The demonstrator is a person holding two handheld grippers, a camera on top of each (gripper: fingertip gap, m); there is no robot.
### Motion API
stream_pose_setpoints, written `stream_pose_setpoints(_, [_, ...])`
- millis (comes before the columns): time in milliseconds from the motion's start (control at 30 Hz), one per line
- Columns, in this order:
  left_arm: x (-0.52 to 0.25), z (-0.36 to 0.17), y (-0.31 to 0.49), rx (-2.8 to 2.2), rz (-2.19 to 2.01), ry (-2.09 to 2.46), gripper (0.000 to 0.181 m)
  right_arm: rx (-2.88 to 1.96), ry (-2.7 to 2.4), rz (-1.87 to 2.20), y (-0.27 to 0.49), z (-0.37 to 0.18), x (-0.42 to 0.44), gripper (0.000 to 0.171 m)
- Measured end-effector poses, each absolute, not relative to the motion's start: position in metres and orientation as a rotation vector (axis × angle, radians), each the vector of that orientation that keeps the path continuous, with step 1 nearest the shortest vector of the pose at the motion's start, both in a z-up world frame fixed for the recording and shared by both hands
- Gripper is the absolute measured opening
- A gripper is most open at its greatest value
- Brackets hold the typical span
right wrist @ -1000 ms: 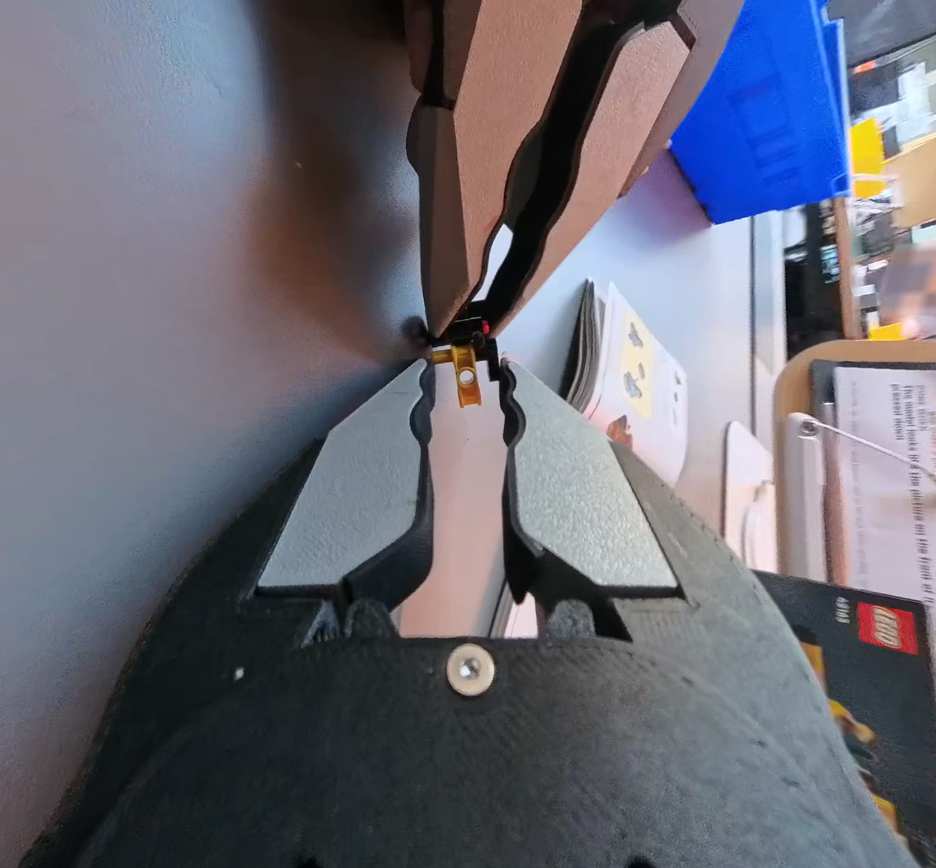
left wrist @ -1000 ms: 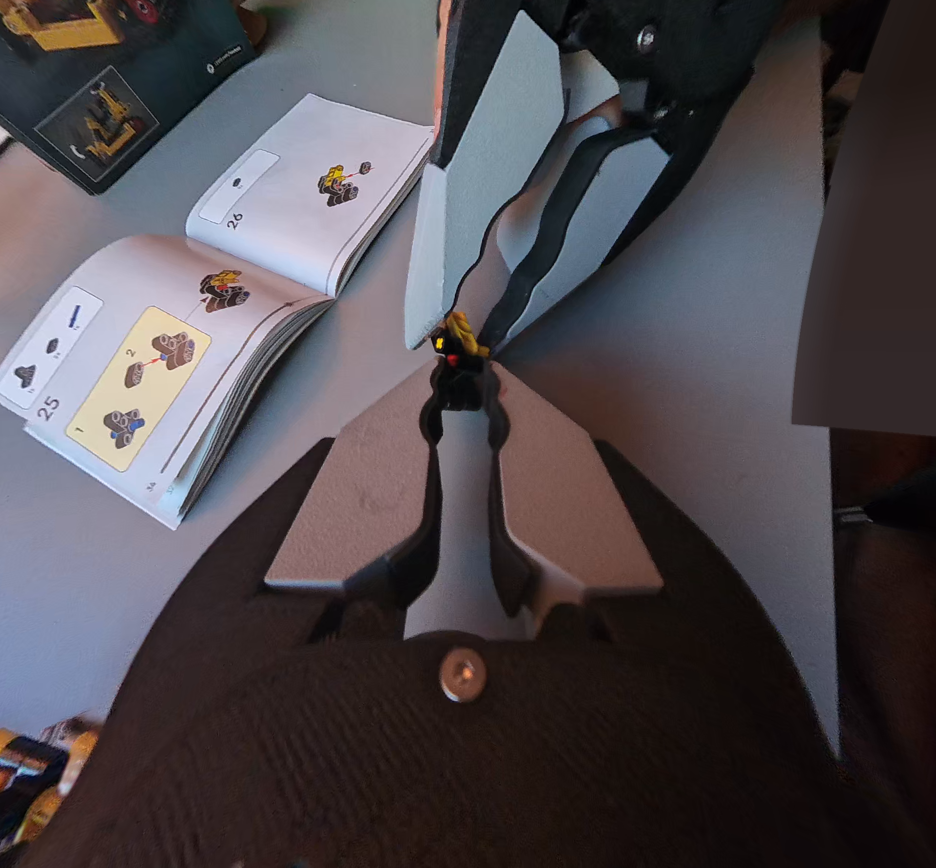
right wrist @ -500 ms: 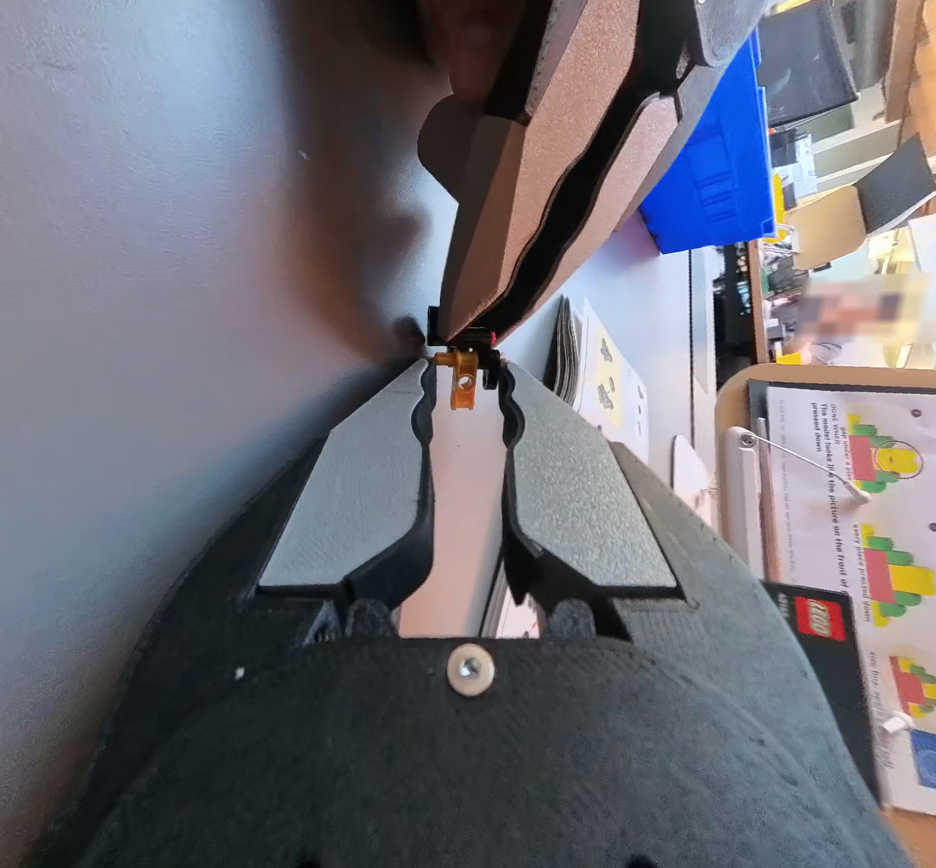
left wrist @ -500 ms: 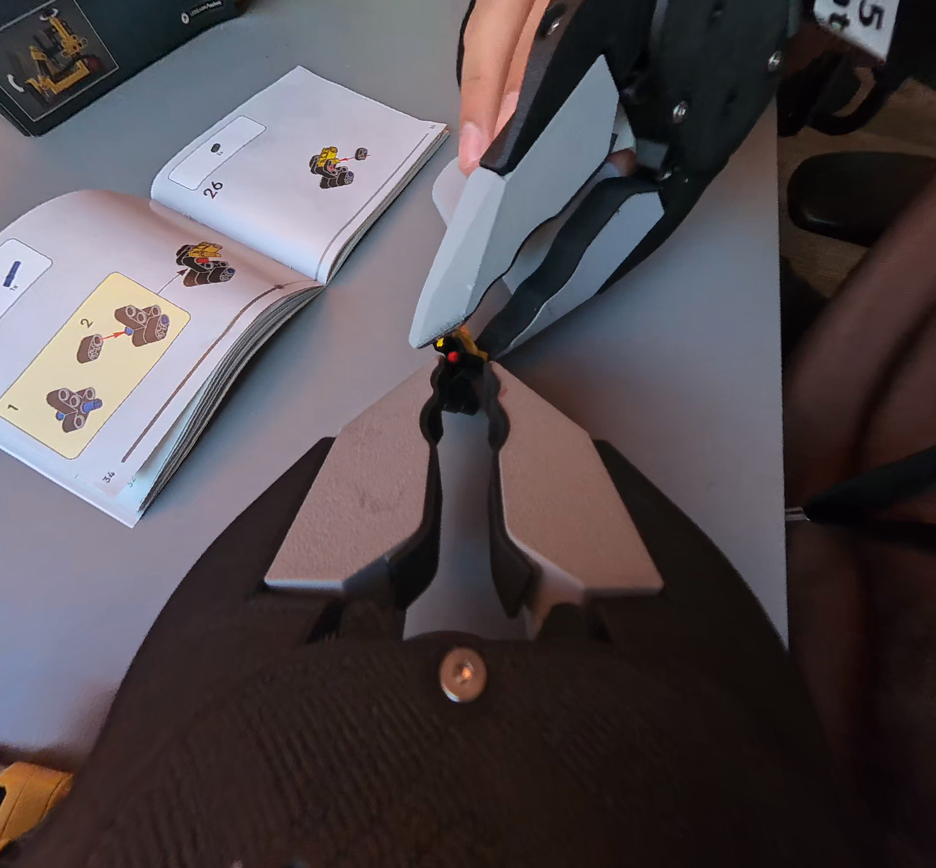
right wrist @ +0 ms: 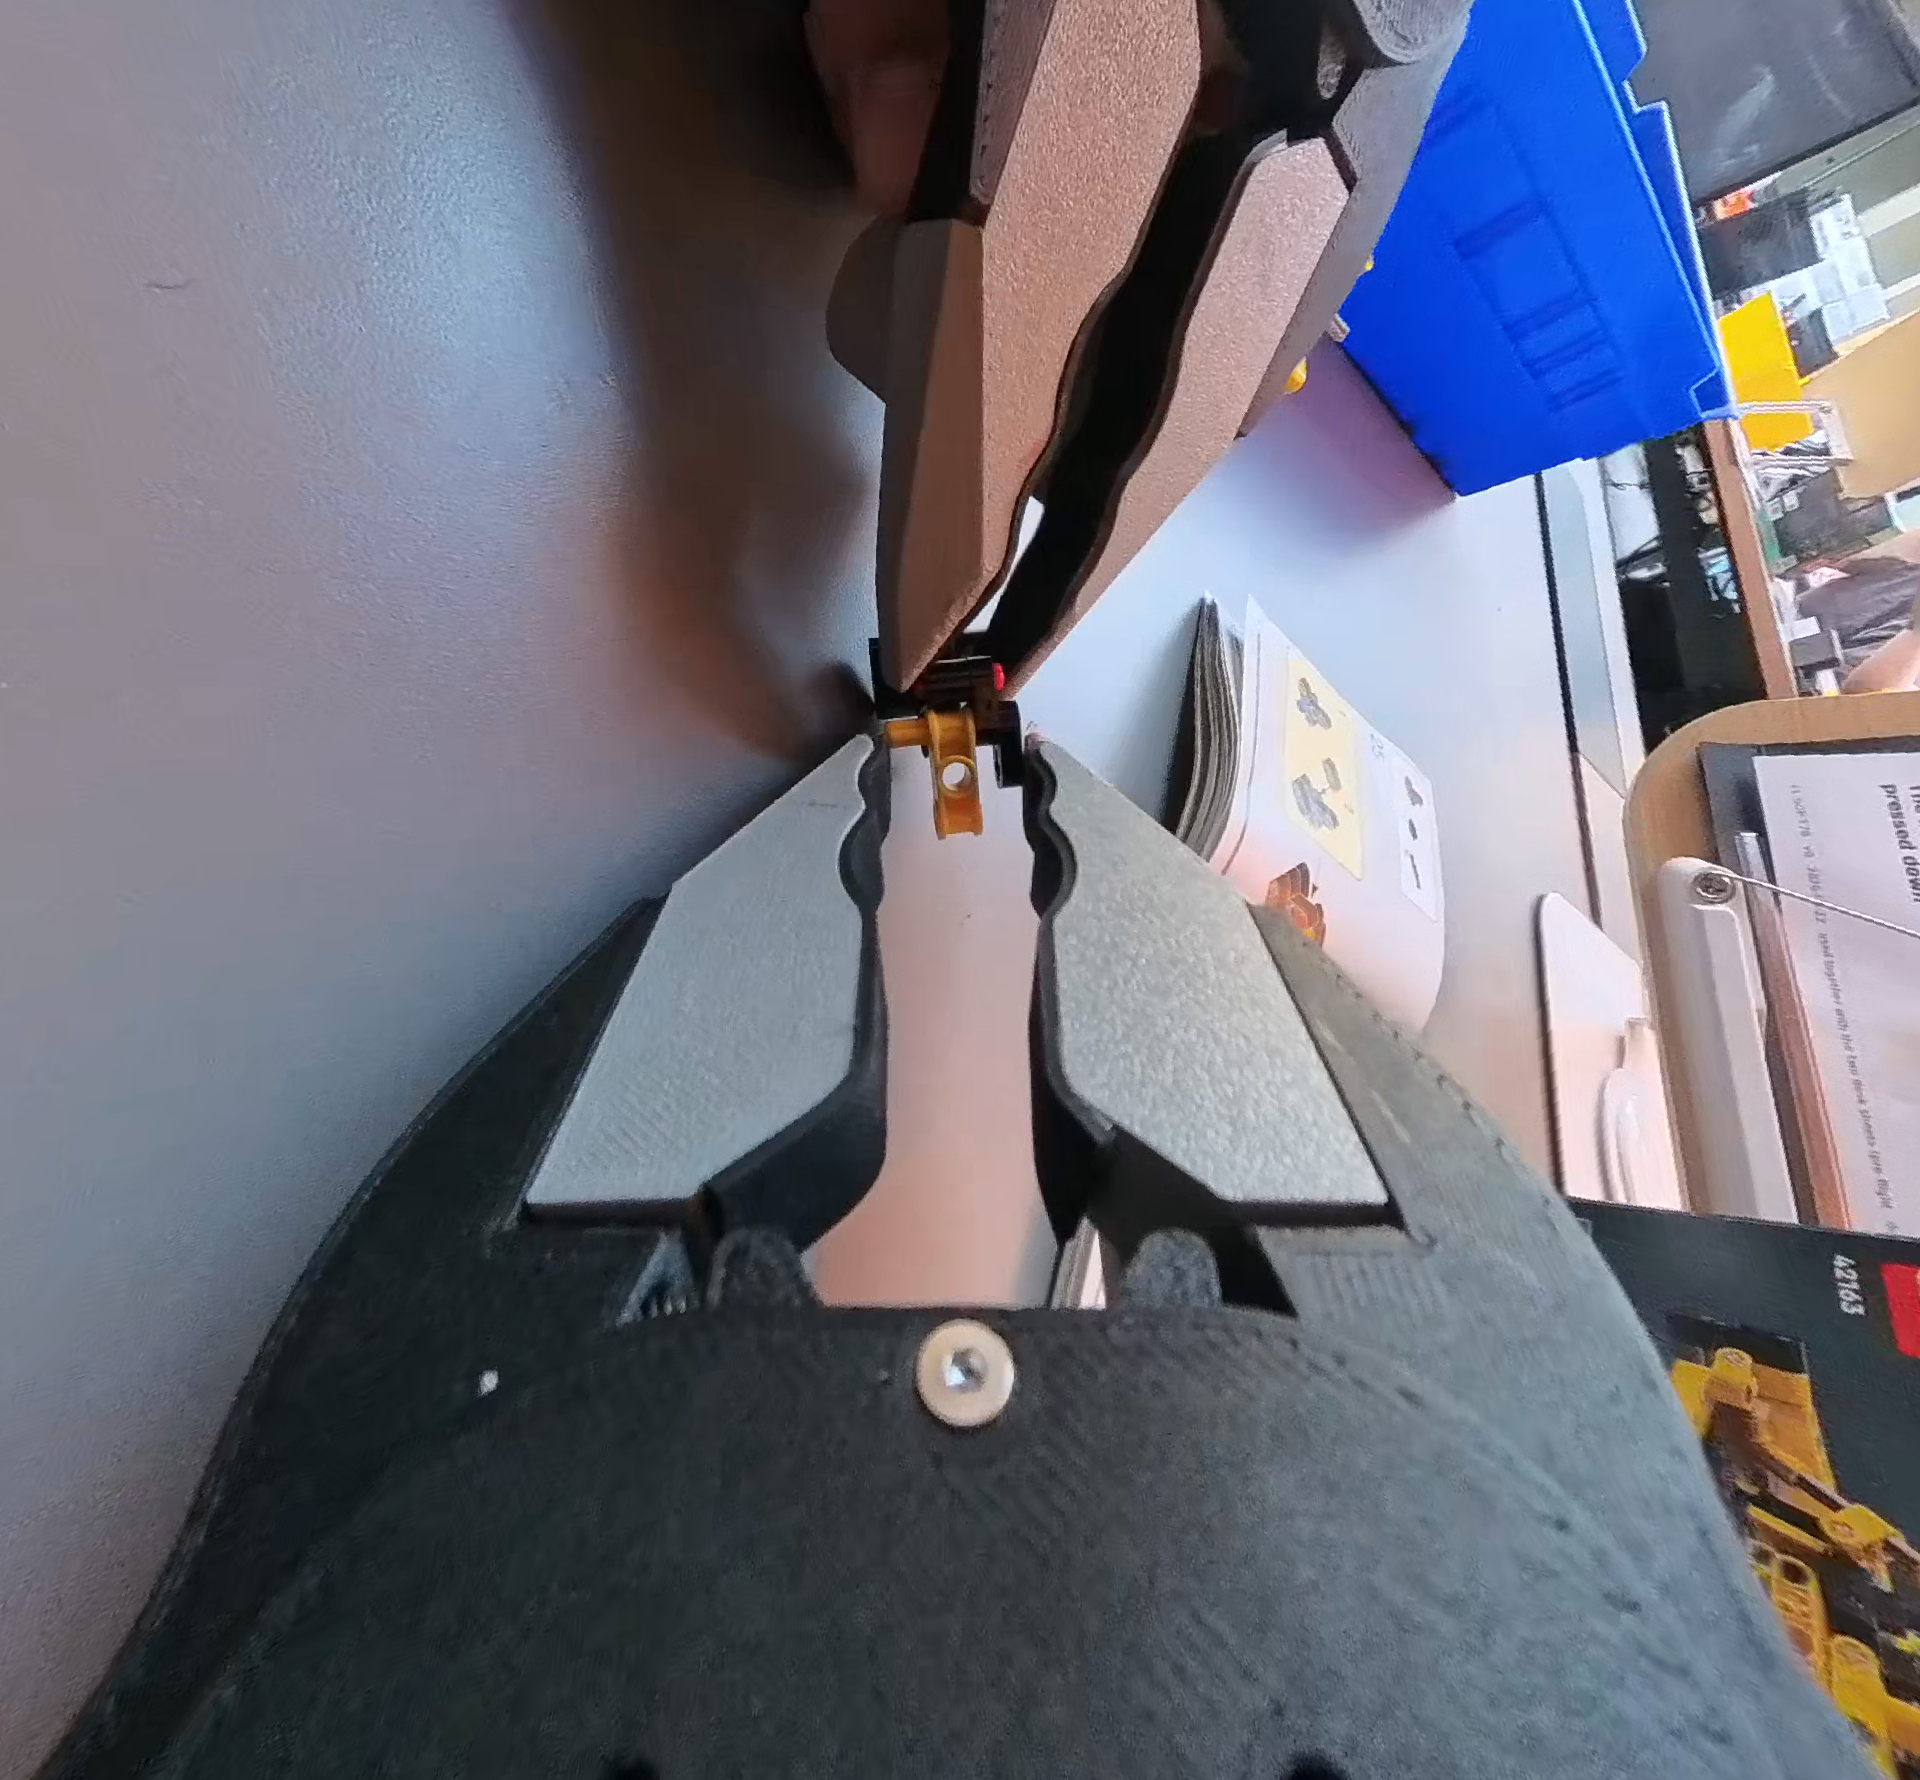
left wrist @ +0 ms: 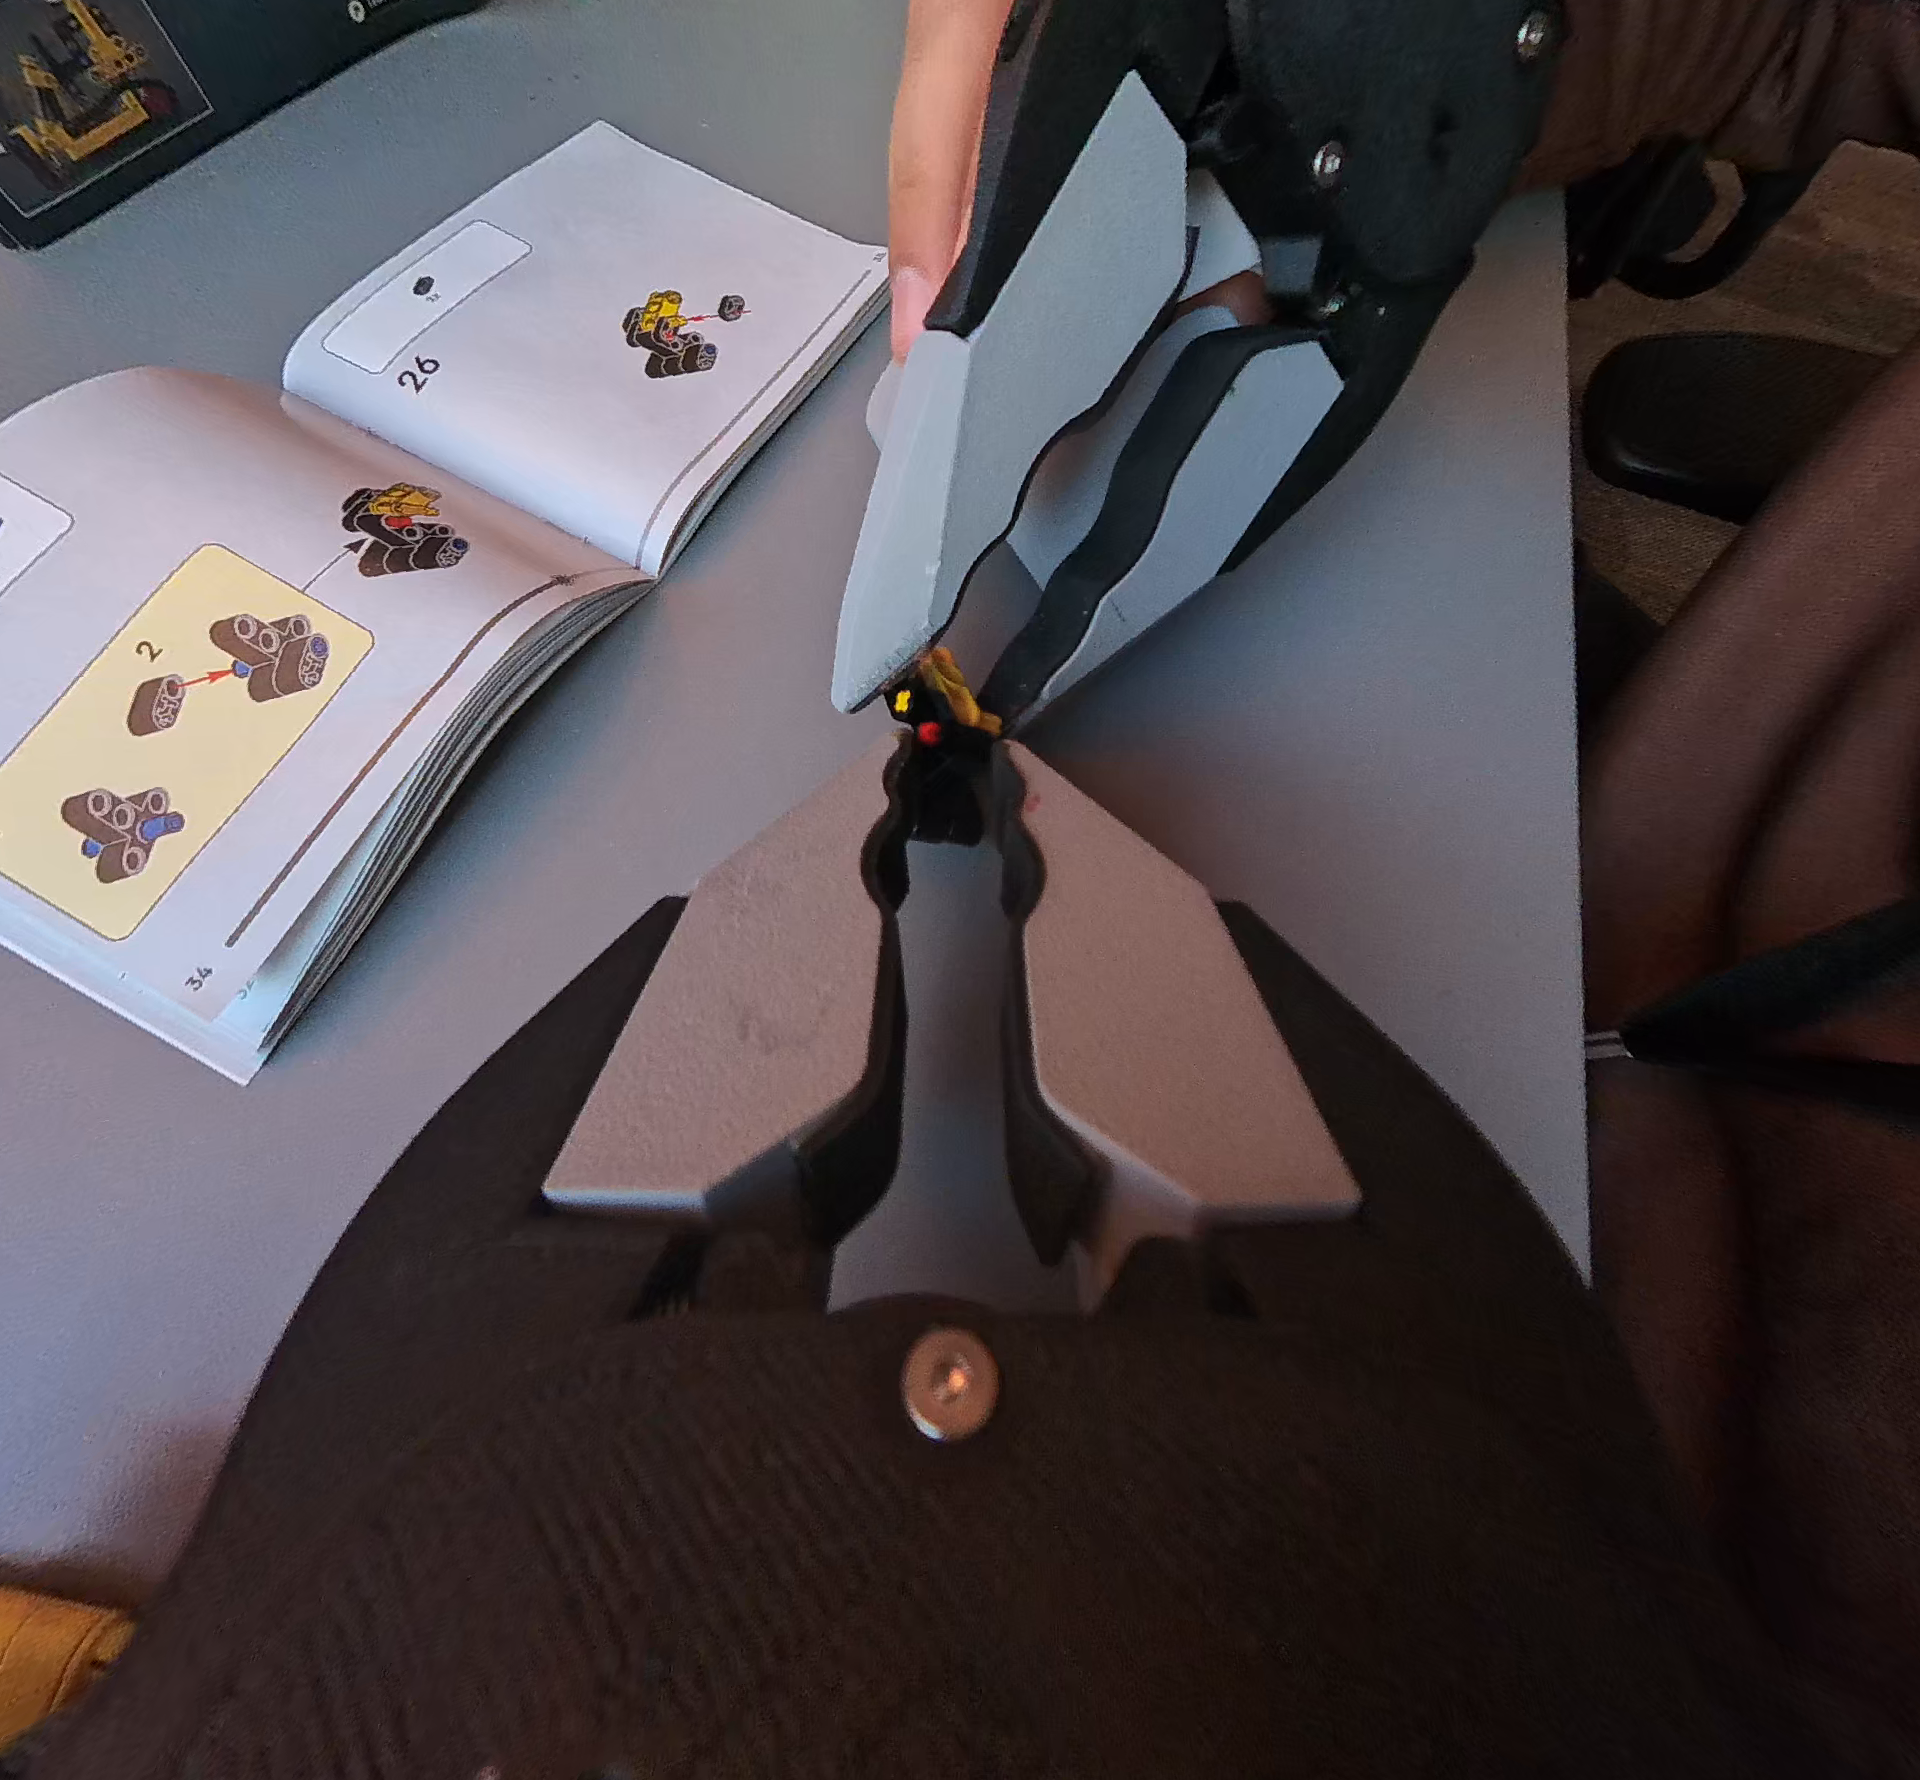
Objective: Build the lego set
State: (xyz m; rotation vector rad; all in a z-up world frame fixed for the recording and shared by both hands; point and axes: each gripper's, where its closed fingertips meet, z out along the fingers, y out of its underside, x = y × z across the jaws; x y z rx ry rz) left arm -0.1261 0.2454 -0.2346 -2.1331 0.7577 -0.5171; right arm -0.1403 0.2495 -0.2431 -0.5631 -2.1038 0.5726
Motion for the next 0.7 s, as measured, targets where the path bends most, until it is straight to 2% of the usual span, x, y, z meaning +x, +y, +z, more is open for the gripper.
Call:
stream_pose_setpoints(167, [-0.1250,-0.2345,0.2440,-2.139,-0.561,0.752,0.010,-0.613,-2.113,0.658,0.2512,-0.2416,-0.1397,0.030])
stream_pose_setpoints(367, [-0.1235,-0.2347,0.2425,-2.142,-0.582,0.755,0.010,-0.581,-2.116,0.647,0.2500,-0.2422,-0.1381,0.018])
stream_pose_setpoints(700, [-0.1253,-0.2346,0.2443,-2.142,-0.557,0.742,0.010,-0.597,-2.126,0.638,0.2494,-0.2439,-0.1381,0.021])
